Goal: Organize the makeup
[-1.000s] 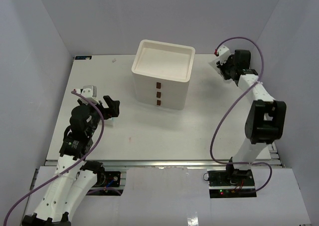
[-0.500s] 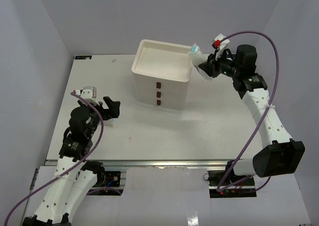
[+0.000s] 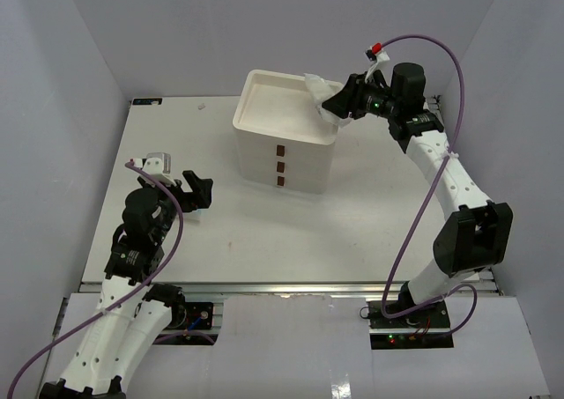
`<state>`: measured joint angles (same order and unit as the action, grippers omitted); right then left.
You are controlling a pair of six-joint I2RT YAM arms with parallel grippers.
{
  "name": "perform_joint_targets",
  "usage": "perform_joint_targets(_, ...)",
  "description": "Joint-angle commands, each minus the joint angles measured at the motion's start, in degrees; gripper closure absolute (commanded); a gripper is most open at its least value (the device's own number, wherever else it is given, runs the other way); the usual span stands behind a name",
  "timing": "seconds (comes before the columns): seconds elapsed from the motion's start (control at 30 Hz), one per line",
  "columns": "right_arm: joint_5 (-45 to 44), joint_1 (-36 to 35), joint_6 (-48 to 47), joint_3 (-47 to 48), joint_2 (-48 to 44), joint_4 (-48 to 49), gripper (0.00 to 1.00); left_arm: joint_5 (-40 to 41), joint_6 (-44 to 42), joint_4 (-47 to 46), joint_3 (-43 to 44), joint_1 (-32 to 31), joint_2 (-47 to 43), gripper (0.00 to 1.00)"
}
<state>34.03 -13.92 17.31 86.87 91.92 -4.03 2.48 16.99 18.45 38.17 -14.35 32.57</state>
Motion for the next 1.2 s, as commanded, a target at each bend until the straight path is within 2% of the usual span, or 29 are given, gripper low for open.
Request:
perform_joint_targets(0.0,-0.9,0.2,6.2,4.8,1.4,5.1,0.41,0.3,0.1,0.1,-0.3,0.2,0.4,0.02)
perform_joint_targets(0.17,-1.8,0.3,5.5,7.4,2.5,5.0,0.36,0.3,0.2,0.1,-0.3,0.2,0.7,0.02)
perform_joint_targets(0.43,-1.7,0.3,1.5,9.6,2.8,4.9,0.37,0.2,0.4,0.2,-0.5,0.1,0.9,0.02)
perform_joint_targets(0.53,1.3,0.3,-0.9,8.8,1.1,5.0,0.38,0.2,1.9,-0.2,-1.7,0.1,1.5,0.02)
perform_joint_targets(0.63,8.0,0.2,-7.0,7.3,-2.2,4.6,0.39,1.9,7.9,2.4,-1.4,0.2,4.6,0.02)
perform_joint_targets(0.7,13.8,0.1,-13.0,4.0,-5.8,4.3,0.39,1.8,10.9,4.3,-0.5,0.2,8.7,0.02)
perform_joint_targets(0.83,17.6,0.2,-24.5,-6.0,-14.0,1.5,0.36,2.9,20.6,7.6,-0.6,1.0,12.0,0.03)
perform_joint_targets(0.9,18.4,0.2,-28.7,-14.2,-19.0,1.6,0.25,4.0,27.1,10.0,-0.9,3.2,14.1,0.09)
perform_joint_targets(1.0,19.0,0.7,-32.2,-25.7,-25.3,5.2,0.14,2.0,32.0,11.5,-0.9,9.8,18.1,0.12)
perform_joint_targets(1.17,22.3,4.3,-31.8,-38.0,-31.7,11.8,0.11,1.0,42.4,15.7,1.8,18.6,28.8,0.11)
